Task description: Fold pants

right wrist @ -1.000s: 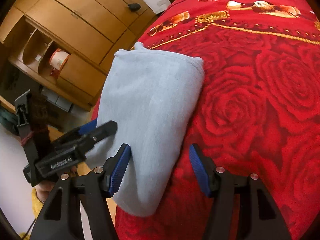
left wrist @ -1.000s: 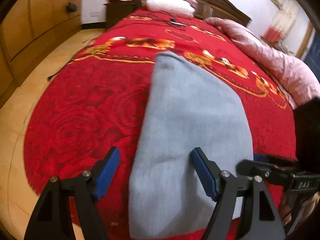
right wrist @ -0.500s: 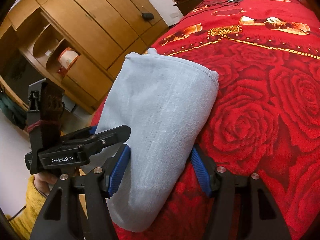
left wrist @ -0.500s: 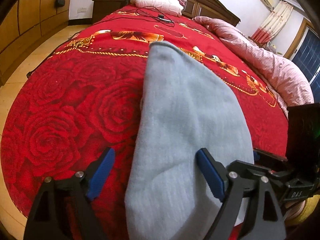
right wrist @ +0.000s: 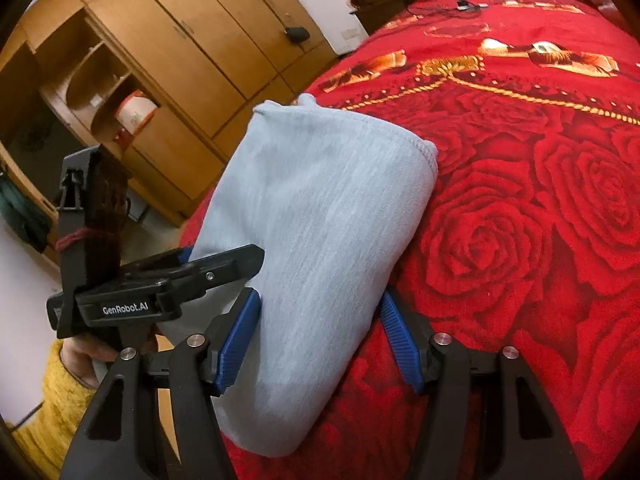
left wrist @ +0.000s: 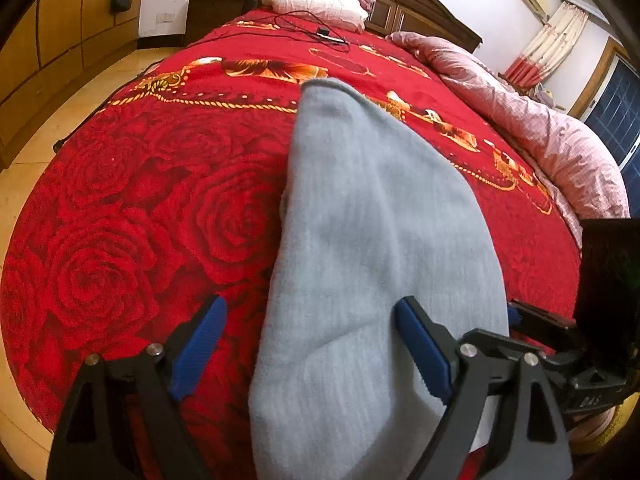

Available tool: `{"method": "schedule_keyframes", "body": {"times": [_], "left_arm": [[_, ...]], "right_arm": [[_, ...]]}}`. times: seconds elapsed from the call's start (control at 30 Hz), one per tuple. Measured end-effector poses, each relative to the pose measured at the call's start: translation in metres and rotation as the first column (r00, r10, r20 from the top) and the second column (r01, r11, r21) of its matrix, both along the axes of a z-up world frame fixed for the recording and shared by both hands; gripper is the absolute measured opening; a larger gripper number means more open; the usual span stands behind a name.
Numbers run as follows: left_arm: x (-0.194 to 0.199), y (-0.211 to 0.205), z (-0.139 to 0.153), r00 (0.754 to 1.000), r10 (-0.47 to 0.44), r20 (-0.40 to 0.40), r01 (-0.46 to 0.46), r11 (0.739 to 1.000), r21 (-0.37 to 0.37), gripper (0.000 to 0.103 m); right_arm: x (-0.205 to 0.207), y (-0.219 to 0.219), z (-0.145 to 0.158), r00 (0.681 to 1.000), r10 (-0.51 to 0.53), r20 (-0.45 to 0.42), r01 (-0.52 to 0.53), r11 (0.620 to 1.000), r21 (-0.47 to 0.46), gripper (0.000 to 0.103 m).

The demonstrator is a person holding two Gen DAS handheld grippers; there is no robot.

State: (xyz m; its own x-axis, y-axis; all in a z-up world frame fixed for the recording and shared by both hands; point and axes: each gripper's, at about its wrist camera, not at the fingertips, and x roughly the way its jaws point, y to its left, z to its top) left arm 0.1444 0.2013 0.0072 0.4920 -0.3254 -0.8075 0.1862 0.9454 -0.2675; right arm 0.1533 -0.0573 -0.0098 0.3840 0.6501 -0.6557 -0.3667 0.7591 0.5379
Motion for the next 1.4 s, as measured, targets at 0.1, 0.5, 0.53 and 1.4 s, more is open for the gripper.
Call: {"method": "schedule_keyframes", "body": {"times": [0.1,0.5,0.53,1.4], "left_arm": [[0.0,-0.002,-0.001,1.0,-0.001,-0.011,0.001,1.0,0.002,0.092],[0.001,-0.01,-0.003,1.0,-0.024,-0.007,0.025,1.0,0.017,0.101],[0.001,-0.011,-0.003,1.0,-0.024,-0.006,0.024,1.0,0.017,0.101],[-0.048,-0.049,0.054,0.991,0.018,0.134,0.0,0.992,-0.129,0.037]], "right_arm": [[0.0,-0.009,0.001,0.995,-0.048,-0.083,0.052,0.998,0.045,0.064],[0.014,-0.004,0.003,0.989,-0.083,-0.122,0.086,0.996,0.015,0.064],[0.016,-0.002,0.003,0.991,-0.08,-0.107,0.082,0.996,0.015,0.064],[0.007,-0.043,0.051,1.0,-0.013,-0.004,0.013,0.997,0.079,0.029]]}}
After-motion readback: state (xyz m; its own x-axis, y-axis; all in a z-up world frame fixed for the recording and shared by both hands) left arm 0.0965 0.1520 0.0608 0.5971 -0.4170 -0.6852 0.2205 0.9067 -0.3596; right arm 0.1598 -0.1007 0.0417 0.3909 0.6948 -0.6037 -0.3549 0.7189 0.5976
